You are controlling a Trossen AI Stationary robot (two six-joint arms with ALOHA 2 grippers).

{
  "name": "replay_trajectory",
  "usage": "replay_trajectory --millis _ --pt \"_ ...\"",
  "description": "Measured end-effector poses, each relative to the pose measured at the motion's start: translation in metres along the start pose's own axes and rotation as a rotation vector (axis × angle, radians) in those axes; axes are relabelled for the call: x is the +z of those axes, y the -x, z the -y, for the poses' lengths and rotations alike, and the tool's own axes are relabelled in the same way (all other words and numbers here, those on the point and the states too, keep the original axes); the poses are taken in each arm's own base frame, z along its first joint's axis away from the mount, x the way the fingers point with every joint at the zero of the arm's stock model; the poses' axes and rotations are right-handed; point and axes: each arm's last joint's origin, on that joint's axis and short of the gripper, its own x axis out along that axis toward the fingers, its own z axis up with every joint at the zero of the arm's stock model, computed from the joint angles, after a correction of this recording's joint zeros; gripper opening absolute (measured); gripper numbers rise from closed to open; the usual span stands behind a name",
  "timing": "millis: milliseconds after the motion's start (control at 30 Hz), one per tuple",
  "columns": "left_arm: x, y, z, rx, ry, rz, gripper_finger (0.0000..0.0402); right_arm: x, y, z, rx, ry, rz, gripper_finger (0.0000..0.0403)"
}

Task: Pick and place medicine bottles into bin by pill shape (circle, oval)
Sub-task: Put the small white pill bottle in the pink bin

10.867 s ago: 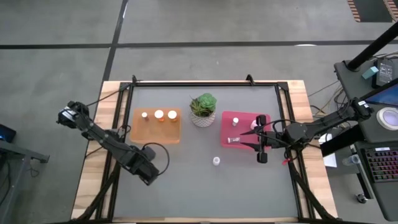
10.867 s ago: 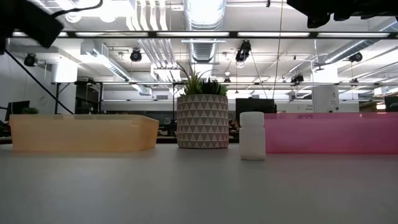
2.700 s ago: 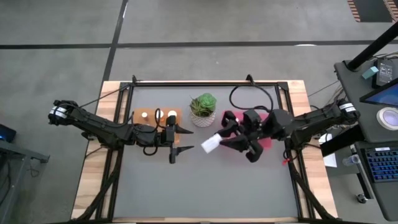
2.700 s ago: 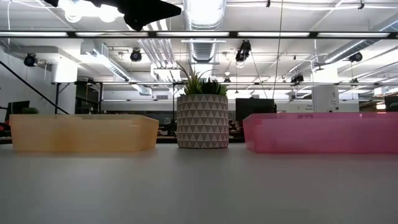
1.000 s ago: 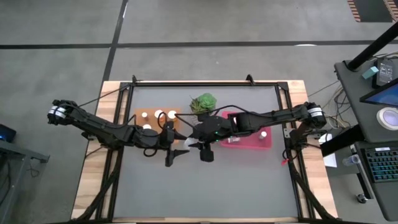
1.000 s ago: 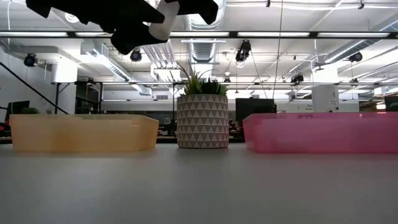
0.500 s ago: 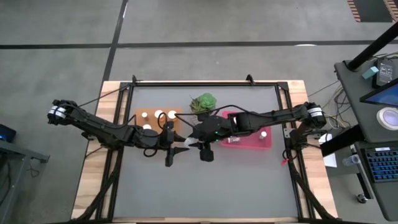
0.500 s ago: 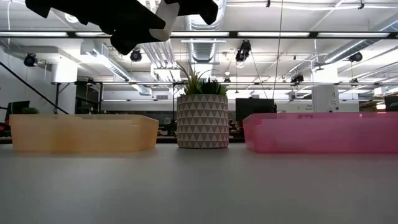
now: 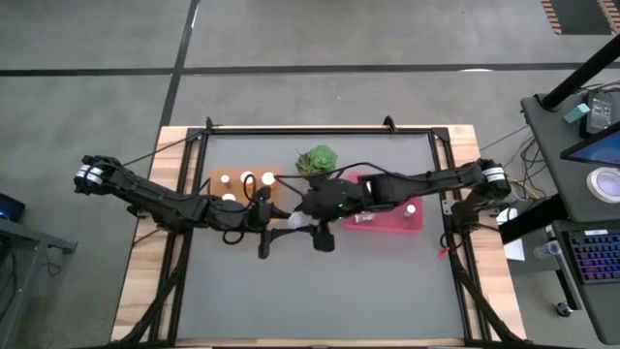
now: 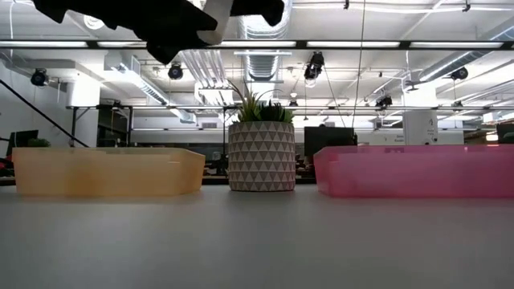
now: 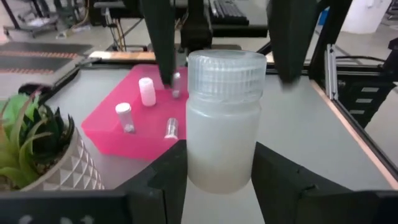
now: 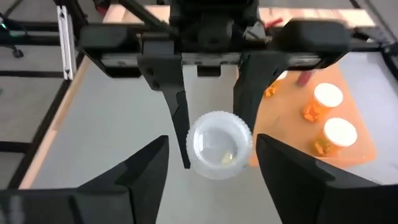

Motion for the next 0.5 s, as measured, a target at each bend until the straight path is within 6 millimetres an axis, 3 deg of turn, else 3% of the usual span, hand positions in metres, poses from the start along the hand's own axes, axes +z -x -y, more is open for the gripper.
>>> replay_trajectory --millis 200,500 --pt "0.000 0.001 0.004 -0.033 -0.026 0.025 0.0136 0.011 0.039 -0.007 0.014 0.034 0.062 0.0245" --pt "0.010 0.004 0.012 -0.148 -0.072 0.136 0.0136 -0.016 0.056 -0.022 0.060 0.069 0.166 0.0225"
